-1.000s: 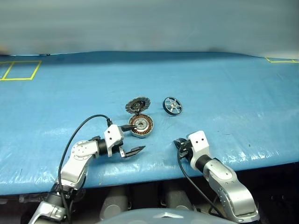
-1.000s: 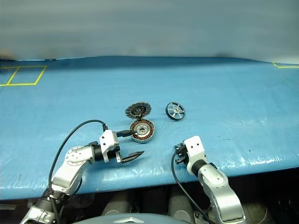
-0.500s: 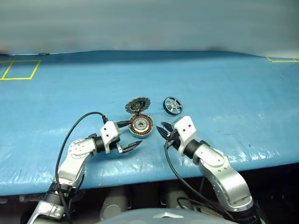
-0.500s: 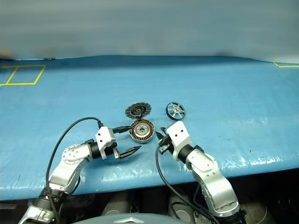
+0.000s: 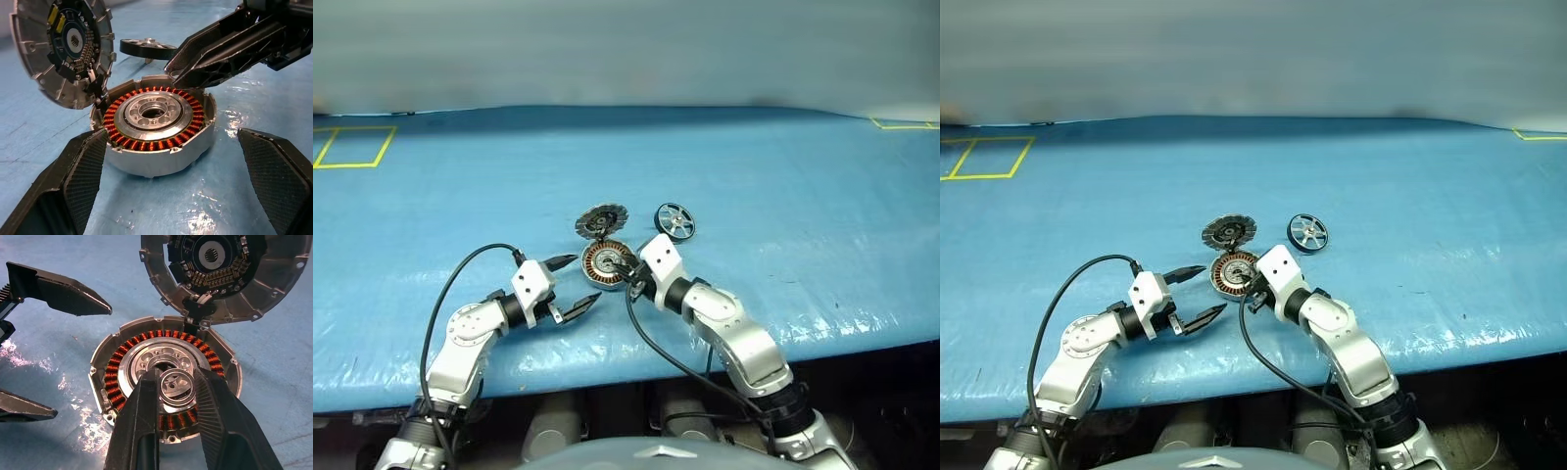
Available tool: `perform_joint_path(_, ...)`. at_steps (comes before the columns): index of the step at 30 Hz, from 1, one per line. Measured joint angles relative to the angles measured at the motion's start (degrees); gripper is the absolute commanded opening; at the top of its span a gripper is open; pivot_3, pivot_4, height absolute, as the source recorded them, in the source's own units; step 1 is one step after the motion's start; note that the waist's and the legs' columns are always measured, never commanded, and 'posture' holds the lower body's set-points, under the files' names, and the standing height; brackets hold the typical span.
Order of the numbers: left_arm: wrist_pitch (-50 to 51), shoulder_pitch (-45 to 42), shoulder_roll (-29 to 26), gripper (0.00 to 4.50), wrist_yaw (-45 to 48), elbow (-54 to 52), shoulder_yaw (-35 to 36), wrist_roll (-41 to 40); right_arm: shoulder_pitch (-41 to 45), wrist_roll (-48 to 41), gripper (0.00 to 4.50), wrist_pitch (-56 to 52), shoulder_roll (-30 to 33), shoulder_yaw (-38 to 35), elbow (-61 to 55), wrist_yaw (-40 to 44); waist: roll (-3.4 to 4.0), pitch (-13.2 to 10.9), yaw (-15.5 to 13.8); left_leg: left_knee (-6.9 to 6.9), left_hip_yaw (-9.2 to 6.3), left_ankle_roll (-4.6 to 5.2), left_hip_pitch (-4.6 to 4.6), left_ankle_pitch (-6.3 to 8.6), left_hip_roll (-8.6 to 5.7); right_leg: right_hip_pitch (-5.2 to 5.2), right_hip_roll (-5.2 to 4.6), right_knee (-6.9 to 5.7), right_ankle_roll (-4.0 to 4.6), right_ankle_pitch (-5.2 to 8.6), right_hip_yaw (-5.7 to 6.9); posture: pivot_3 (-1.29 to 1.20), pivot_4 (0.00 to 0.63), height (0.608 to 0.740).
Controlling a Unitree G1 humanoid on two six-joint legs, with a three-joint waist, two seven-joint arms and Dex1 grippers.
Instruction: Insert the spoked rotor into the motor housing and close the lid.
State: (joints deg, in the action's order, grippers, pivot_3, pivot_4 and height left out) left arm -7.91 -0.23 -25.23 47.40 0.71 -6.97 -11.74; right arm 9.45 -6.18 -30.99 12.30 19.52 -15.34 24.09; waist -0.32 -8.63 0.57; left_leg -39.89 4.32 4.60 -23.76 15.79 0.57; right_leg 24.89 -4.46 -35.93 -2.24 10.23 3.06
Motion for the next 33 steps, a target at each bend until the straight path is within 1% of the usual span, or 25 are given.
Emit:
perform_joint_path(5,-0.15,1.58,0.28,4.5,-0.92,-0.01,0.4,-0.25,2.66,0.47,0.67,1.86,-1.77,0.4,3.97,0.65,0.01,-0.01,0.04,0.04,-0.02,-0.03,0.02,-0.01,0.03,0.01,0.0,-0.02,0.01,0.0,0.02,0.0,0.15,0.74)
perform_joint_path(18,-0.14,1.96,0.47,4.5,-1.37,-0.03,1.4,-0.25,3.4,0.51,0.67,3.33,-4.96,0.21,8.72,1.48,0.04,-0.02,0.08,0.05,-0.02,-0.06,0.02,-0.03,0.02,0.01,-0.01,-0.02,0.02,0.0,0.03,0.0,0.15,0.74)
perform_joint_path(33,-0.04,2.4,0.37,4.5,-2.12,-0.81,1.4,-0.17,4.07,0.63,0.67,4.69,-5.29,0.01,10.33,2.02,0.05,-0.03,0.1,0.08,-0.03,-0.08,0.04,-0.02,0.03,0.03,-0.07,-0.02,0.03,0.0,0.02,0.0,0.15,0.74)
